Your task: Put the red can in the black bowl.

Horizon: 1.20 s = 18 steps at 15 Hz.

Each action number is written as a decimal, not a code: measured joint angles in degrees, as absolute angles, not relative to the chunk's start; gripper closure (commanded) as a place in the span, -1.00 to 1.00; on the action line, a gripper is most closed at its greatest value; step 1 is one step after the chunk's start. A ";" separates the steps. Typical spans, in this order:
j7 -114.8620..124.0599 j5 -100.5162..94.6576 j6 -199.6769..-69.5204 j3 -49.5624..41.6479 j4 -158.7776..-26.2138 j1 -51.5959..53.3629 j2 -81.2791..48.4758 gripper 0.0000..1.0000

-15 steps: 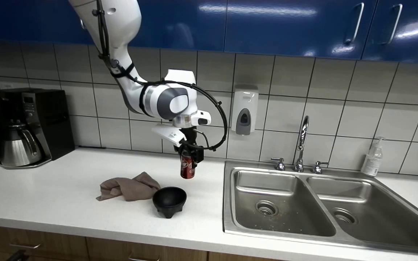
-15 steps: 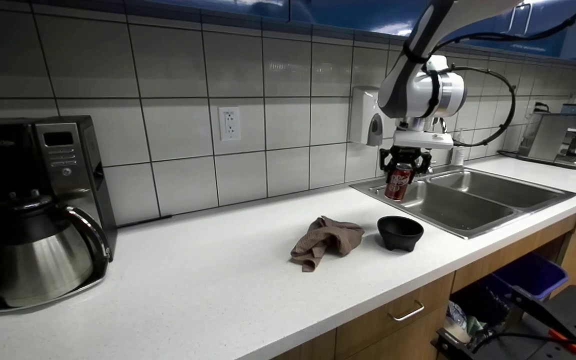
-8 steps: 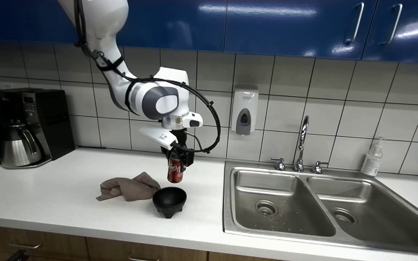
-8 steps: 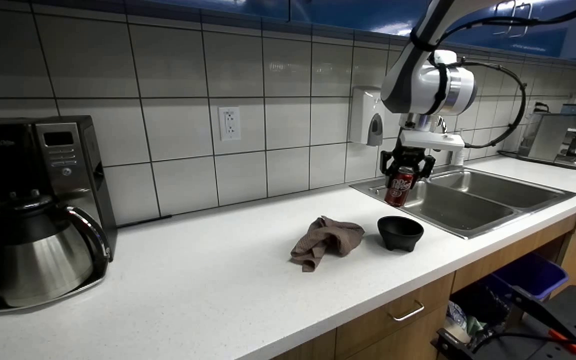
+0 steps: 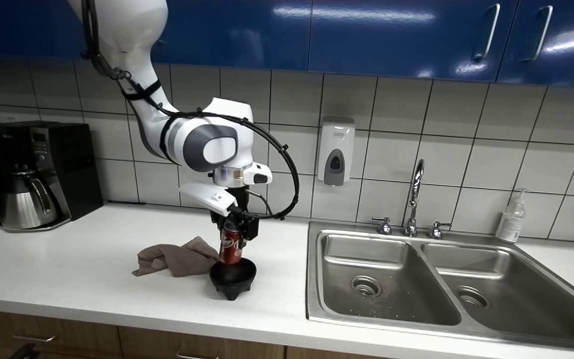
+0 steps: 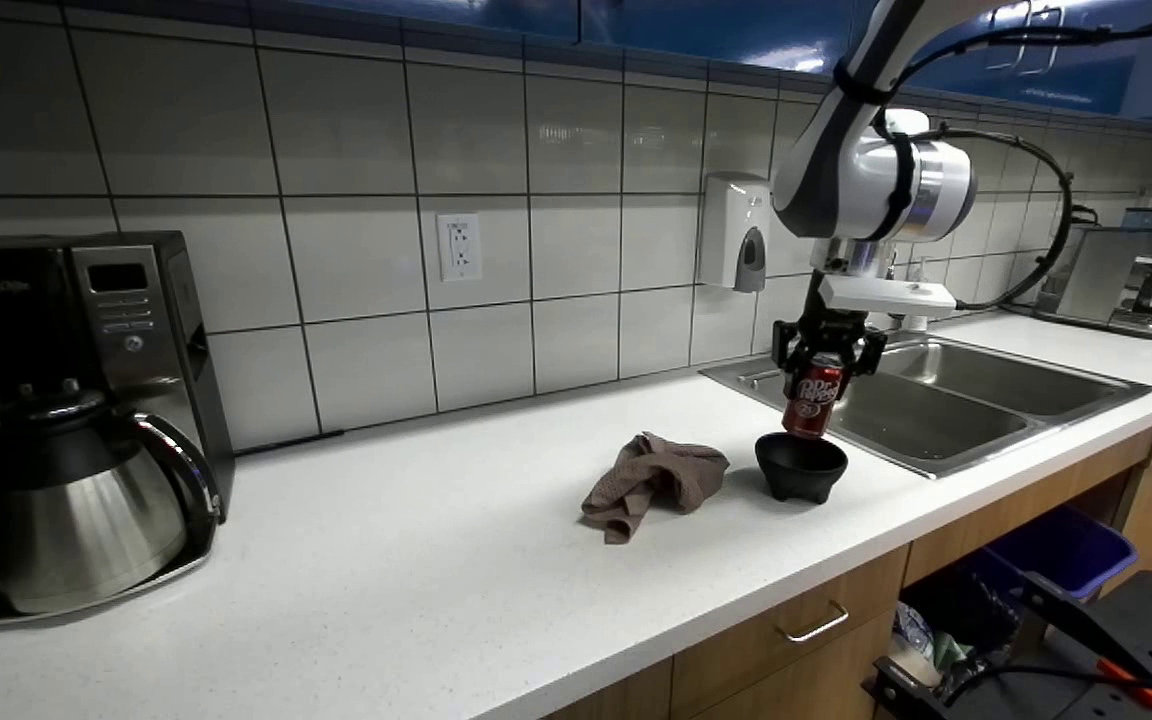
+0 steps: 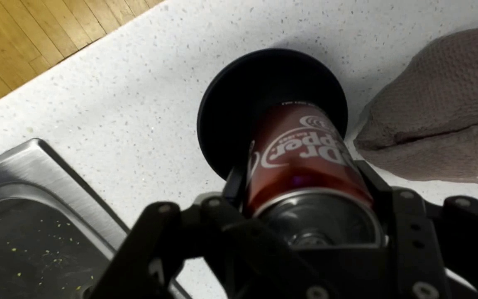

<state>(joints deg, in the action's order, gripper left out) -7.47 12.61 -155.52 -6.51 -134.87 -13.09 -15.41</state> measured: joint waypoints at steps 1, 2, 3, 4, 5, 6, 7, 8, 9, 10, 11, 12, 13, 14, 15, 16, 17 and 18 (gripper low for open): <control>-7.79 12.61 -155.56 -6.57 -135.32 -13.15 -15.29 0.20; -8.05 12.61 -155.76 -6.63 -135.78 -13.24 -15.18 0.20; -8.25 12.61 -156.06 -6.64 -136.22 -13.35 -15.13 0.20; -8.30 12.61 -156.78 -6.67 -136.70 -13.41 -15.13 0.20; -8.31 12.61 -157.95 -6.69 -137.23 -13.42 -15.13 0.20; -8.31 12.61 -159.06 -6.68 -137.76 -13.42 -15.13 0.20; -8.33 12.61 -160.06 -6.65 -138.26 -13.42 -15.13 0.20; -8.34 12.61 -160.99 -6.58 -138.71 -13.42 -15.14 0.20; -8.35 12.61 -161.86 -6.50 -139.12 -13.42 -15.17 0.20; -8.36 12.61 -162.40 -6.40 -139.44 -13.42 -15.21 0.20; -8.36 12.61 -162.79 -6.29 -139.71 -13.42 -15.26 0.20; -8.36 12.61 -163.12 -6.14 -139.94 -13.42 -15.35 0.20; -8.36 12.61 -163.51 -5.98 -140.14 -13.42 -15.50 0.20; -8.36 12.61 -163.90 -5.83 -140.29 -13.42 -15.75 0.20; -8.36 12.61 -164.31 -5.66 -140.40 -13.42 -16.09 0.20; -8.36 12.61 -164.93 -5.55 -140.43 -13.42 -16.52 0.20; -8.36 12.61 -165.61 -5.47 -140.43 -13.42 -17.06 0.20; -8.36 12.61 -166.47 -5.37 -140.43 -13.42 -17.65 0.20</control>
